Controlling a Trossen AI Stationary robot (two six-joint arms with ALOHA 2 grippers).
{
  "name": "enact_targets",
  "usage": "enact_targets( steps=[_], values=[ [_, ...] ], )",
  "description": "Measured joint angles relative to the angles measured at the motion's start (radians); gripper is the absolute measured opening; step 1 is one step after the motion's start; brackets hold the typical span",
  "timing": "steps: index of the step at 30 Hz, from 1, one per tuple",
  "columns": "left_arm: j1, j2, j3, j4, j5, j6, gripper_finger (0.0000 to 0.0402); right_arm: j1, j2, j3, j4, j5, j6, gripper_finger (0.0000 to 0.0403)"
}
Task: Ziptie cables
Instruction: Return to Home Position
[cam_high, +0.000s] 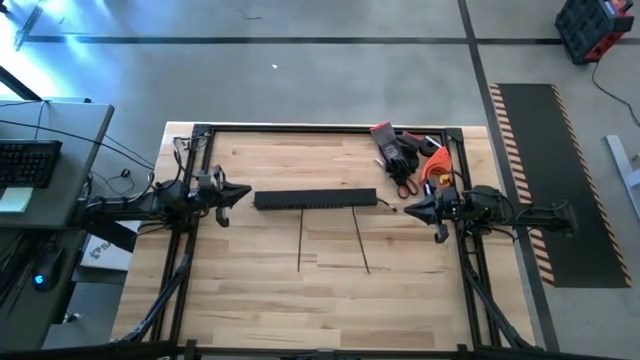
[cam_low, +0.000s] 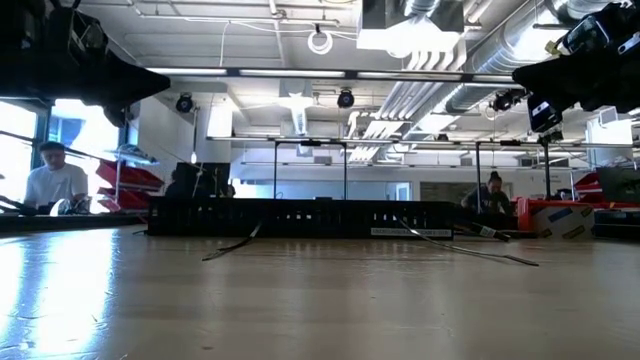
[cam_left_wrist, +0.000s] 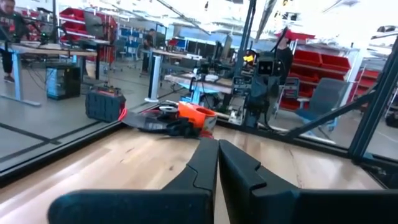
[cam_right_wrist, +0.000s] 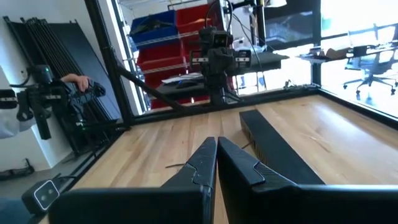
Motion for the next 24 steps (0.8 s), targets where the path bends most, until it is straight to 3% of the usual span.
enact_targets(
  steps=[24],
  values=[
    [0.002,0.000,0.001,-0.029,0.006,-0.028,0.0000,-0.006,0.006,0.000,-0.002,0.005,0.000,0.0000]
  ],
)
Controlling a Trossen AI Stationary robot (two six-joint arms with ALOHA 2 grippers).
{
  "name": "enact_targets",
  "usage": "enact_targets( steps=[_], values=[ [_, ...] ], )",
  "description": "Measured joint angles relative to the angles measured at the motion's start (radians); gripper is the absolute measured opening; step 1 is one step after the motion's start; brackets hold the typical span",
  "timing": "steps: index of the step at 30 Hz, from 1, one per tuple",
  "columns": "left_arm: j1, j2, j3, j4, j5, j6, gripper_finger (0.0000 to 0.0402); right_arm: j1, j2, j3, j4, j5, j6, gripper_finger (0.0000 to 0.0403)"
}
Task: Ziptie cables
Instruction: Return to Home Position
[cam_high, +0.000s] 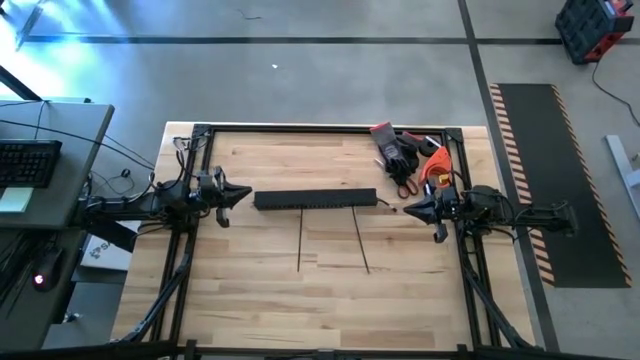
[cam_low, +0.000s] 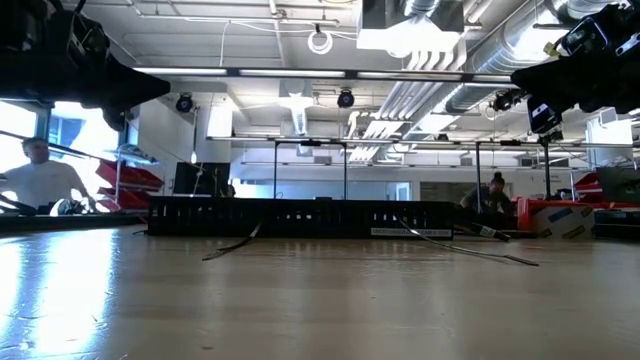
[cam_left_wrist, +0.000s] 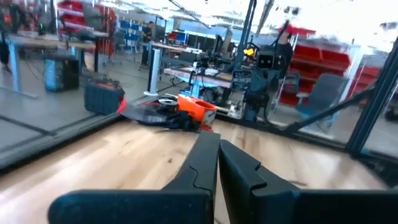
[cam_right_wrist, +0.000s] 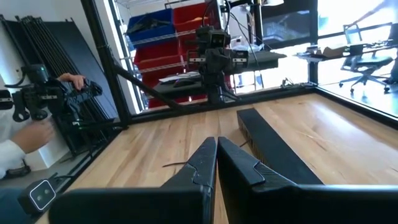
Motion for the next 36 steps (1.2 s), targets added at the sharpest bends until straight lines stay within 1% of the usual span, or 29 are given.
enact_targets(
  steps=[1,3,5,6,7,8,10,18,36],
  values=[
    [0.000,0.000,0.000,0.000,0.000,0.032,0.0000,0.000,0.000,0.000,0.000,0.000,0.000,0.0000],
    [0.000,0.000,0.000,-0.006,0.030,0.170,0.0000,0.000,0.000,0.000,0.000,0.000,0.000,0.0000],
    [0.000,0.000,0.000,-0.023,0.131,0.323,0.0000,0.000,0.000,0.000,0.000,0.000,0.000,0.0000],
    [0.000,0.000,0.000,-0.034,0.195,0.373,0.0000,0.000,0.000,0.000,0.000,0.001,0.000,0.0000],
    [-0.001,0.000,0.000,-0.040,0.238,0.396,0.0000,0.000,0.000,0.000,0.000,0.001,0.000,0.0000],
    [-0.001,0.000,0.000,-0.038,0.251,0.389,0.0000,0.000,0.000,0.000,0.000,0.001,0.000,0.0000],
    [0.003,0.000,0.000,-0.041,0.234,0.323,0.0000,0.000,0.000,0.000,0.000,0.001,0.000,0.0000],
    [0.013,0.000,0.000,-0.039,0.247,0.225,0.0000,0.000,0.000,0.000,0.000,0.002,0.000,0.0000],
    [0.013,0.000,0.000,-0.038,0.249,0.212,0.0000,0.000,0.000,0.000,0.000,0.001,0.000,0.0000]
  ],
)
